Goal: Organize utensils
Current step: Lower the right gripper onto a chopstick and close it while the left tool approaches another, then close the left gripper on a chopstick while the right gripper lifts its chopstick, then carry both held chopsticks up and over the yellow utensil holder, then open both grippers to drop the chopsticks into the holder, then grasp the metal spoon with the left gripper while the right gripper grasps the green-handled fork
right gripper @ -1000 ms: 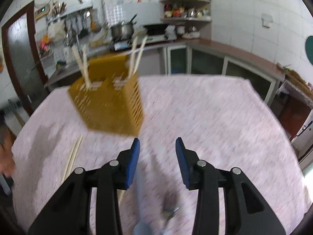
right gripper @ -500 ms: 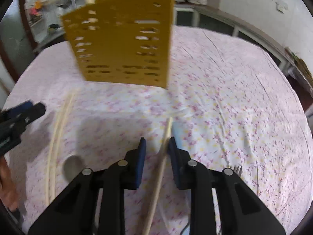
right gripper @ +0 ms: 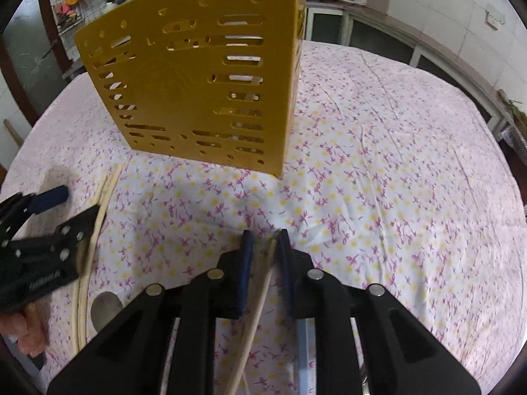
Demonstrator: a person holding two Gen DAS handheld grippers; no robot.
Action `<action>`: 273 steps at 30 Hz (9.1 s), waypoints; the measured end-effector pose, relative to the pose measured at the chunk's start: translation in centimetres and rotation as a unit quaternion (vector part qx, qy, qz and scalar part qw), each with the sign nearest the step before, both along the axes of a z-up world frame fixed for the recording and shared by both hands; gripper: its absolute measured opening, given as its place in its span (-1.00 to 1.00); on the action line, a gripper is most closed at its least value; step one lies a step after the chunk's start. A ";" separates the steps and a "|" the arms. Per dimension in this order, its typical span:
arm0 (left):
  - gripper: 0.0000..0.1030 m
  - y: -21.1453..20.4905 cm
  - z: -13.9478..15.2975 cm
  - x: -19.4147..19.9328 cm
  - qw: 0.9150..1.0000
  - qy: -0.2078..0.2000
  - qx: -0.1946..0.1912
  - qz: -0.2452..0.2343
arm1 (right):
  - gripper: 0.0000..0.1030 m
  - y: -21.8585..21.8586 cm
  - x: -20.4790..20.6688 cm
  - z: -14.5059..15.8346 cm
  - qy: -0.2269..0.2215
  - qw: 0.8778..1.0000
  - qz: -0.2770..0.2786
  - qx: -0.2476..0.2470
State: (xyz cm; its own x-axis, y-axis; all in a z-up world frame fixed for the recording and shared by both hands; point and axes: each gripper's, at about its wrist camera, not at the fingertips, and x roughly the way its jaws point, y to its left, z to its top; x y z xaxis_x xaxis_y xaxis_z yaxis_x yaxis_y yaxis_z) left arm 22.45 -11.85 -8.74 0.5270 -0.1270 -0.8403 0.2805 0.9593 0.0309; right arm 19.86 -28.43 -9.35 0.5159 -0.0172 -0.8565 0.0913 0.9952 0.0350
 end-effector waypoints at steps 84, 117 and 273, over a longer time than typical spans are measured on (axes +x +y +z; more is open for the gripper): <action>-0.94 2.0 15.4 -3.6 0.986 -0.134 -0.084 -0.048 | -0.90 -0.9 -5.6 13.3 -0.177 0.984 -0.013 0.013; -0.93 3.8 15.0 -2.7 0.985 -0.129 -0.100 -0.053 | -0.36 -2.2 3.0 0.6 0.024 0.999 -0.037 -0.006; -0.11 -6.1 0.2 -11.1 0.998 0.032 -0.047 -0.016 | -0.28 -9.5 -15.5 3.5 -0.118 0.990 -0.064 0.048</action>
